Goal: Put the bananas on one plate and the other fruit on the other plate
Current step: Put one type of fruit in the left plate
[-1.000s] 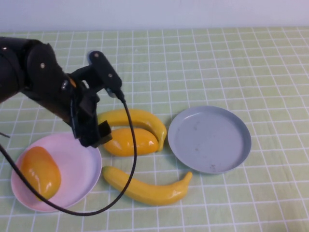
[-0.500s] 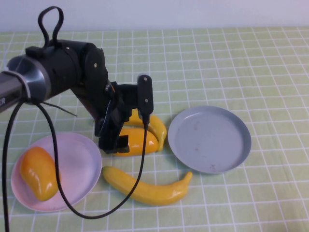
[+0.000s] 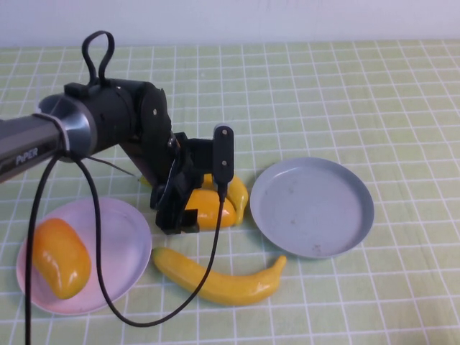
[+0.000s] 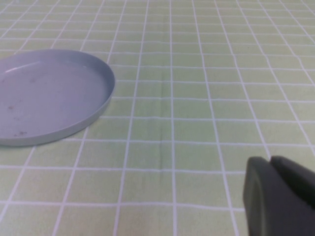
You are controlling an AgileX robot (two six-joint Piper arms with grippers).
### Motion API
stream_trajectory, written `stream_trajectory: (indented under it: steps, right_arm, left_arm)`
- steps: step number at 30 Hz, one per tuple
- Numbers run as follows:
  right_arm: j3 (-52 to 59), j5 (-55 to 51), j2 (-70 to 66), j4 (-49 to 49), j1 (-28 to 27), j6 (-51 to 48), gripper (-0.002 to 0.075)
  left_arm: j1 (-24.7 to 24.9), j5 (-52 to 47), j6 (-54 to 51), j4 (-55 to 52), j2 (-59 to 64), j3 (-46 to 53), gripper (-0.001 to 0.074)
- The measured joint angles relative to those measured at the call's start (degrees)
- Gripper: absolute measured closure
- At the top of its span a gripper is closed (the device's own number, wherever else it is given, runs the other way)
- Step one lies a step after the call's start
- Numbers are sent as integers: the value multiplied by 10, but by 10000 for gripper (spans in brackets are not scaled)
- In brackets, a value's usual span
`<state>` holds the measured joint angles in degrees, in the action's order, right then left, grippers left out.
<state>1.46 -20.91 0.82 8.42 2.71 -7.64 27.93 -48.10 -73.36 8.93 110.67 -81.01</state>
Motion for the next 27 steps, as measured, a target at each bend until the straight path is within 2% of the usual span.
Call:
stream_trajectory:
  steps: [7, 10, 19, 22, 24, 27]
  right_arm:
    - [0, 0, 0, 0, 0, 0, 741]
    - [0, 0, 0, 0, 0, 0, 741]
    - [0, 0, 0, 0, 0, 0, 741]
    - [0, 0, 0, 0, 0, 0, 741]
    - [0, 0, 0, 0, 0, 0, 741]
    - [0, 0, 0, 0, 0, 0, 741]
  left_arm:
    - [0, 12, -1, 0, 36, 0, 153]
    - [0, 12, 2, 1, 38, 0, 205]
    - [1, -5, 48, 31, -9, -7, 206]
    - [1, -24, 168, 45, -43, -23, 206]
    - [1, -34, 296, 44, -67, -35, 206]
    - [1, -69, 553, -2, -94, -44, 206]
